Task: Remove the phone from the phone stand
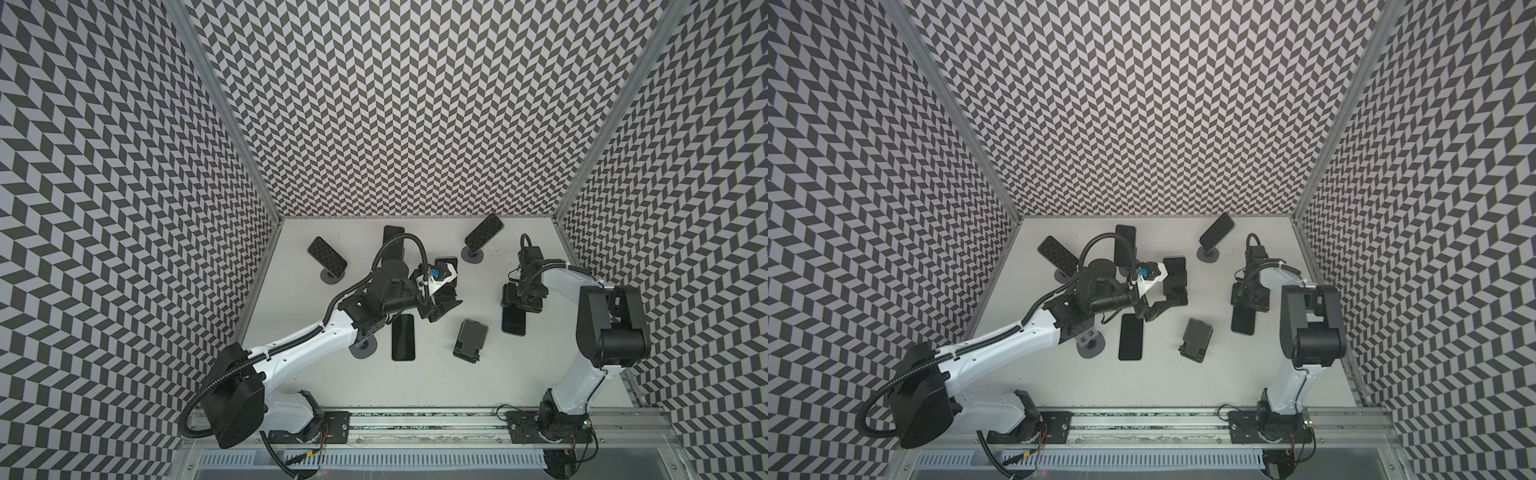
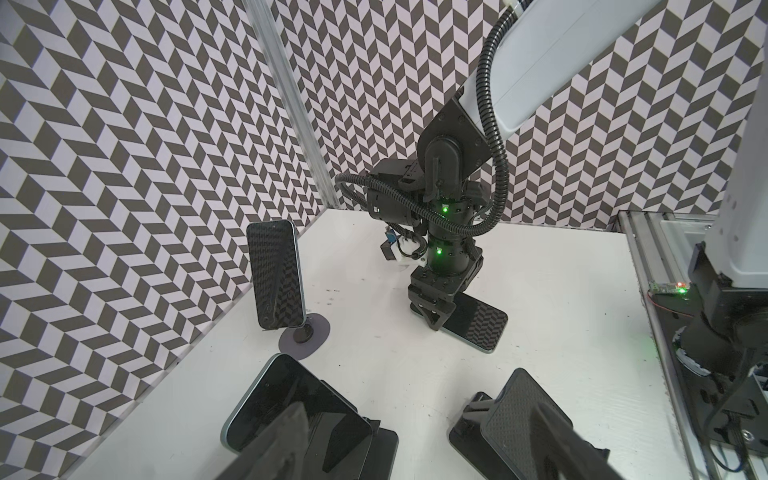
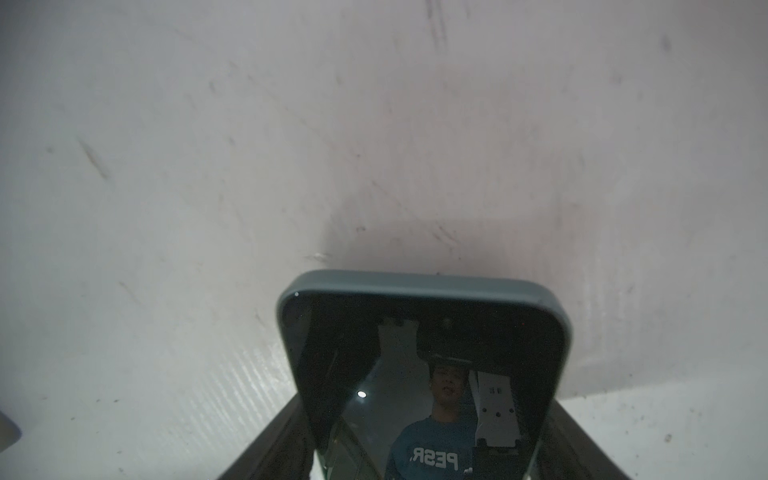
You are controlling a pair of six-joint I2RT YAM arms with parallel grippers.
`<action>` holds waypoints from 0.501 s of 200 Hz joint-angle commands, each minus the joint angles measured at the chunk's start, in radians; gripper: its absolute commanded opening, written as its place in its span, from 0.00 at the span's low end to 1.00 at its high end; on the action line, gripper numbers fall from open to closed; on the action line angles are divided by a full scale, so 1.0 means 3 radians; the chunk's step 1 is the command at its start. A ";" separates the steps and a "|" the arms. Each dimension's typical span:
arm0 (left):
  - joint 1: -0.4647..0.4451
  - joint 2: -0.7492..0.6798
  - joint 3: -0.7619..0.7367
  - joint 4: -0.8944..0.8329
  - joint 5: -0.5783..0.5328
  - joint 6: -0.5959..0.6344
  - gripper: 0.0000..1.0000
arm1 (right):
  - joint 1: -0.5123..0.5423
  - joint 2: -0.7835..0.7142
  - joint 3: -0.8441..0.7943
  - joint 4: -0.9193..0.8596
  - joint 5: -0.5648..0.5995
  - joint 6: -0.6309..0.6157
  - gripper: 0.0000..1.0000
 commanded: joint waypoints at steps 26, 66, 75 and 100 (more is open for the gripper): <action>0.0060 0.0041 0.0139 -0.0003 0.0085 0.0039 0.84 | -0.0123 0.0095 0.0059 0.0116 0.0169 -0.0030 0.00; 0.0100 0.0048 0.0135 0.0017 0.0109 0.0044 0.84 | -0.0290 0.0087 0.0021 0.0119 0.0249 -0.0040 0.00; 0.0106 0.0049 0.0135 0.0019 0.0117 0.0052 0.84 | -0.0326 0.0077 0.0009 0.0116 0.0258 -0.0037 0.00; 0.0124 0.0054 0.0135 0.0038 0.0128 0.0062 0.84 | -0.0419 0.0041 -0.0031 0.0146 0.0251 -0.0040 0.00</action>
